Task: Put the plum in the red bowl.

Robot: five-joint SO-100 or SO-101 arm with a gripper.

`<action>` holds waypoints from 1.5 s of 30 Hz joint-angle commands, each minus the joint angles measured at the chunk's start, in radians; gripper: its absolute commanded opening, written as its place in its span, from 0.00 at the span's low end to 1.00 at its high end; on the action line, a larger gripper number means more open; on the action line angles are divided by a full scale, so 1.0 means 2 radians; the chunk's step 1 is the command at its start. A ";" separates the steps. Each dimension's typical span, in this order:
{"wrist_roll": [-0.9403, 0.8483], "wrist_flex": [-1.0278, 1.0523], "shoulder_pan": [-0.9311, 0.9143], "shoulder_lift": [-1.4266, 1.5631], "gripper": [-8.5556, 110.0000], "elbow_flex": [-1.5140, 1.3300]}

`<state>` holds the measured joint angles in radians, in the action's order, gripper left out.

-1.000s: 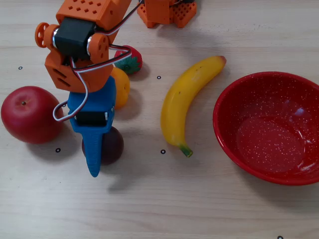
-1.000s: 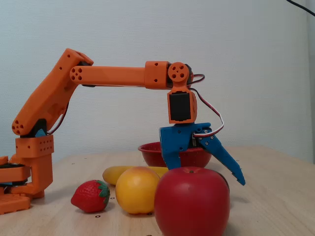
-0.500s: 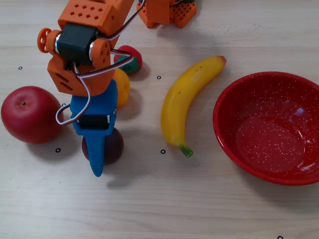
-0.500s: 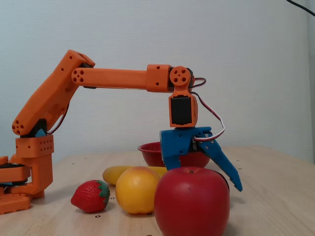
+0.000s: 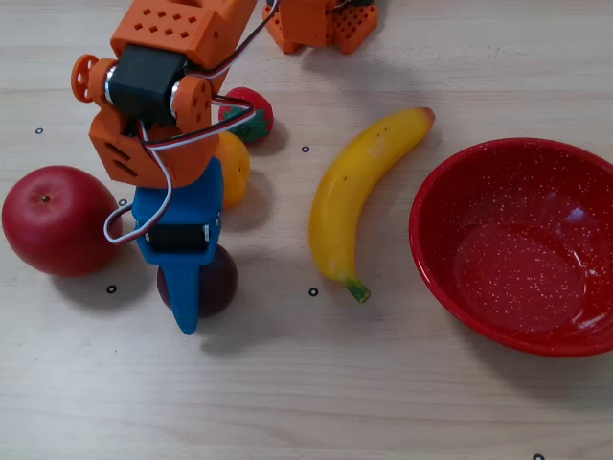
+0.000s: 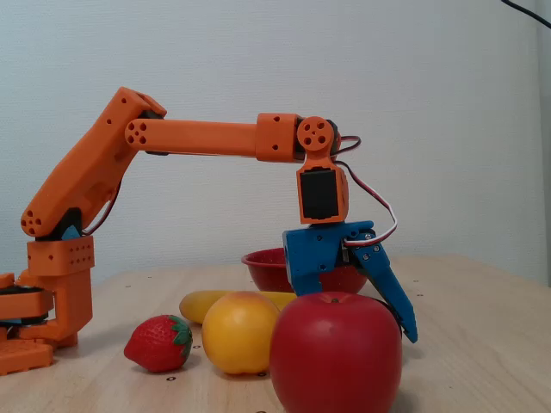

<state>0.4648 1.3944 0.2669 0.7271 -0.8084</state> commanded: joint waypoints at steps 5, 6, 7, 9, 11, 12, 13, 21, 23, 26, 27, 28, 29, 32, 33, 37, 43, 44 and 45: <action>0.017 -0.015 0.010 0.016 0.19 0.040; 0.017 -0.015 0.011 0.016 0.16 0.041; 0.017 -0.015 0.011 0.016 0.11 0.041; 0.018 -0.012 0.012 0.017 0.07 0.042; 0.018 -0.005 0.013 0.021 0.07 0.045; 0.016 -0.002 0.014 0.023 0.07 0.048; 0.016 0.005 0.015 0.027 0.07 0.050; 0.005 0.069 0.018 0.077 0.07 0.106; 0.003 0.077 0.019 0.095 0.07 0.114; 0.001 0.091 0.017 0.124 0.07 0.117; -0.001 0.094 0.015 0.135 0.07 0.117; -0.002 0.100 0.013 0.146 0.07 0.117; -0.004 0.104 0.010 0.158 0.07 0.117; -0.013 0.115 -0.005 0.196 0.07 0.117; -0.017 0.117 -0.012 0.209 0.07 0.117; -0.035 0.129 -0.050 0.261 0.07 0.115; -0.073 0.138 -0.146 0.324 0.07 0.115; -0.077 0.143 -0.166 0.329 0.07 0.116; -0.085 0.147 -0.185 0.335 0.07 0.117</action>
<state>0.3329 1.6613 -0.0383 1.2594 -0.6688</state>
